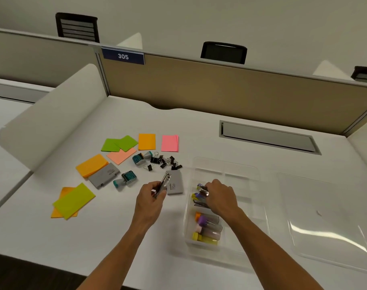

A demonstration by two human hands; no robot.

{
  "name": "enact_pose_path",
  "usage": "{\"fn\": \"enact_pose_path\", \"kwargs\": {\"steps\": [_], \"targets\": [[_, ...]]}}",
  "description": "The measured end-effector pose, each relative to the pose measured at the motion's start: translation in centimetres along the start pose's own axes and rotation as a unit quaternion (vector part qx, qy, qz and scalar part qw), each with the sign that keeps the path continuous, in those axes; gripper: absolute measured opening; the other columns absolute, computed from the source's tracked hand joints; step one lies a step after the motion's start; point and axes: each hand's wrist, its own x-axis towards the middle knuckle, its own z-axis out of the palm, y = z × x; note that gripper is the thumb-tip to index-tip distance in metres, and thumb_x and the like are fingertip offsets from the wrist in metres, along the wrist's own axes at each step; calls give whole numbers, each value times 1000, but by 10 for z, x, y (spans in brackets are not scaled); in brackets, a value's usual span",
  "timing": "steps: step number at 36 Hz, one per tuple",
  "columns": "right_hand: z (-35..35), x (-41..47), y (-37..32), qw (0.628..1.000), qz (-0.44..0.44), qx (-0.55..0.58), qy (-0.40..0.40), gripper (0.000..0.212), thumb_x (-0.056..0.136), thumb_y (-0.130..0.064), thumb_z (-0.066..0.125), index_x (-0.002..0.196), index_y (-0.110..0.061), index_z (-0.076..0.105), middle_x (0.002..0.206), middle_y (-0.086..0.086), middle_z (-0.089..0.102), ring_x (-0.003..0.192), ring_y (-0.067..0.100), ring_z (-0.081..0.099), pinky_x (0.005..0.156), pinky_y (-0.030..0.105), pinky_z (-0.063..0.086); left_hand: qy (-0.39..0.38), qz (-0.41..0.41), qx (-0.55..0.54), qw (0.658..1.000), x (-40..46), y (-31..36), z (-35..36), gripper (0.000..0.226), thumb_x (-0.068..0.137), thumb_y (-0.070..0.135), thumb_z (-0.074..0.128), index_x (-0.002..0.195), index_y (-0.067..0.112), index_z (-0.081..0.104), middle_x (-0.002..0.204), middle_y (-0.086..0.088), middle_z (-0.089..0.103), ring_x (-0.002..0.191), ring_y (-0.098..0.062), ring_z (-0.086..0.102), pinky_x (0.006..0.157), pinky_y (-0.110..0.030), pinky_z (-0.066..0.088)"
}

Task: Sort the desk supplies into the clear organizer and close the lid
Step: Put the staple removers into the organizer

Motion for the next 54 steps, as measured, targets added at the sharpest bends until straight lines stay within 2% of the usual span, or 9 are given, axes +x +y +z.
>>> {"fn": "enact_pose_path", "kwargs": {"steps": [2, 13, 19, 24, 29, 33, 40, 46, 54], "targets": [[3, 1, -2, 1000, -6, -18, -8, 22, 92, -17, 53, 113, -18, 60, 109, 4, 57, 89, 26, 62, 78, 35, 39, -6, 7, 3, 1000, -1, -1, 0, 33, 93, 21, 62, 125, 18, 56, 117, 2, 57, 101, -12, 57, 74, -14, 44], [6, 4, -8, 999, 4, -43, -1, 17, 93, -21, 58, 109, -15, 61, 106, 5, 60, 92, 25, 62, 82, 34, 43, -42, 37, 27, 998, -5, 2, 12, 34, 91, 21, 65, 124, 18, 56, 115, 4, 55, 102, -11, 57, 79, -16, 45], [3, 6, 0, 997, 26, 69, -9, 22, 93, -19, 62, 114, -13, 62, 112, 7, 58, 93, 25, 61, 77, 34, 52, -87, 88, 63, 990, -6, 9, 26, 31, 89, 18, 67, 119, 22, 58, 111, 6, 55, 101, -9, 56, 85, -18, 47], [-9, 2, 13, 982, 69, 175, 33, 32, 97, -22, 56, 128, -22, 59, 122, 0, 60, 105, 20, 60, 85, 31, 49, -115, 129, 115, 978, 0, 14, 38, 36, 87, 14, 68, 121, 22, 60, 111, 9, 53, 101, -7, 52, 80, -10, 41], [-21, -8, 30, 965, 116, 222, 78, 28, 96, -30, 55, 123, -26, 63, 118, -4, 65, 103, 16, 62, 85, 31, 49, -154, 166, 160, 961, 7, 23, 55, 36, 88, 15, 67, 123, 22, 61, 112, 8, 52, 107, -12, 46, 91, -23, 43], [-24, -19, 40, 958, 134, 235, 97, 27, 96, -33, 56, 120, -24, 64, 111, -6, 67, 96, 14, 63, 82, 30, 49, -183, 189, 226, 938, 10, 30, 71, 38, 89, 16, 66, 125, 24, 60, 119, 7, 53, 110, -12, 43, 96, -26, 42], [-24, -32, 49, 949, 154, 252, 105, 29, 96, -37, 54, 121, -26, 64, 111, -8, 68, 95, 12, 64, 84, 30, 52, -221, 229, 316, 894, 11, 41, 95, 33, 90, 15, 63, 123, 23, 63, 124, 2, 58, 108, -15, 49, 94, -27, 43], [-23, -36, 55, 946, 166, 258, 106, 29, 95, -40, 54, 119, -27, 64, 107, -10, 68, 94, 12, 64, 86, 36, 55, -228, 221, 317, 894, 12, 38, 108, 24, 89, 21, 66, 113, 21, 66, 116, 1, 61, 98, -13, 54, 88, -22, 46], [-19, -36, 58, 945, 168, 265, 95, 29, 94, -41, 55, 119, -29, 64, 107, -11, 68, 95, 11, 64, 88, 34, 55, -235, 213, 322, 892, 16, 37, 115, 30, 85, 28, 71, 114, 19, 68, 113, 0, 61, 97, -13, 55, 88, -24, 48]]}}
